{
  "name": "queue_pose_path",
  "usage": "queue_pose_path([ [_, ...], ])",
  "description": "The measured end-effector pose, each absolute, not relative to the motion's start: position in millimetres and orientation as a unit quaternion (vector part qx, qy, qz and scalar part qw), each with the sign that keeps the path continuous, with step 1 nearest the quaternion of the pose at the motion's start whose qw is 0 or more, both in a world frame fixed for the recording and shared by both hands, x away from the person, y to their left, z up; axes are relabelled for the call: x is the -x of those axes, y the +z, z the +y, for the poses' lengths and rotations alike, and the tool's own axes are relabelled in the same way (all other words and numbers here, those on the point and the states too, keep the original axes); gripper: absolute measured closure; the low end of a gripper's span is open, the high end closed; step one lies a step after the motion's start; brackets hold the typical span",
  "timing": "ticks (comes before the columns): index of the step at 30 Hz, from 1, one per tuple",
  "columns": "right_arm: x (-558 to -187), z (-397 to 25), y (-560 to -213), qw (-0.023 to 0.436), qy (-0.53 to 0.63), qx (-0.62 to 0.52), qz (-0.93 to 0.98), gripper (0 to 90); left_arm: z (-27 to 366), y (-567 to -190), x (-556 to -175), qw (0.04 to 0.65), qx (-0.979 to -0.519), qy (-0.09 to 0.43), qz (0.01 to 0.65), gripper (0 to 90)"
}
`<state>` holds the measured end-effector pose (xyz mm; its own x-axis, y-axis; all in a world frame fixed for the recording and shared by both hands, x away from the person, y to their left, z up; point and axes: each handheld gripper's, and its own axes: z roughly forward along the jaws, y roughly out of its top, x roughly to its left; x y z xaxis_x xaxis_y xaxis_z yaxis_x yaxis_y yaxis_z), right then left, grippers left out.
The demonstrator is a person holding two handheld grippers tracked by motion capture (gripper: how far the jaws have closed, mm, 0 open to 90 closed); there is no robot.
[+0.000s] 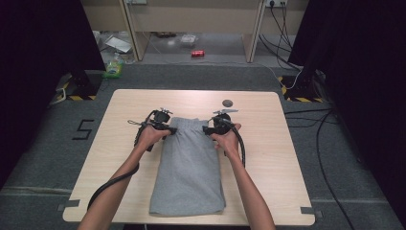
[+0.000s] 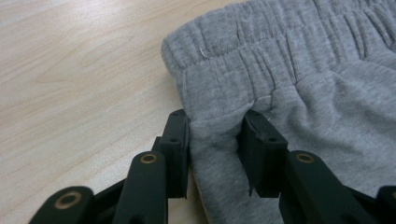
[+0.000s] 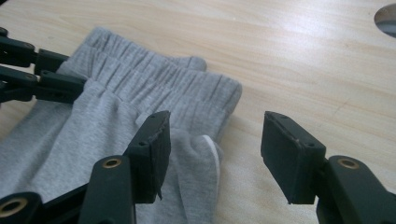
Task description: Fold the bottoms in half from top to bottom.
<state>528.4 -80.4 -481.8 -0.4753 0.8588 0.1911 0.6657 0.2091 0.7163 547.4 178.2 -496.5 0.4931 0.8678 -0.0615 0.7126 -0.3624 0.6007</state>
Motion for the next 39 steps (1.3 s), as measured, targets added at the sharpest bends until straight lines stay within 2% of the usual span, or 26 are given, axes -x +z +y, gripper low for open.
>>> queue_pose_path([
  [19,-540,-60,-504,0.105,0.356,-0.498,0.784,43.7,179,-497,-547,0.289,-0.814,0.135,0.485,63.5],
  [22,-540,-60,-503,0.100,0.356,-0.496,0.786,48.4,178,-497,-547,0.289,-0.813,0.136,0.486,63.5],
  [31,-542,-62,-506,0.077,0.375,-0.497,0.779,73.7,179,-496,-548,0.290,-0.815,0.129,0.484,65.4],
  [39,-546,-65,-498,0.085,0.396,-0.492,0.771,78.8,181,-490,-553,0.315,-0.805,0.121,0.488,71.7],
])
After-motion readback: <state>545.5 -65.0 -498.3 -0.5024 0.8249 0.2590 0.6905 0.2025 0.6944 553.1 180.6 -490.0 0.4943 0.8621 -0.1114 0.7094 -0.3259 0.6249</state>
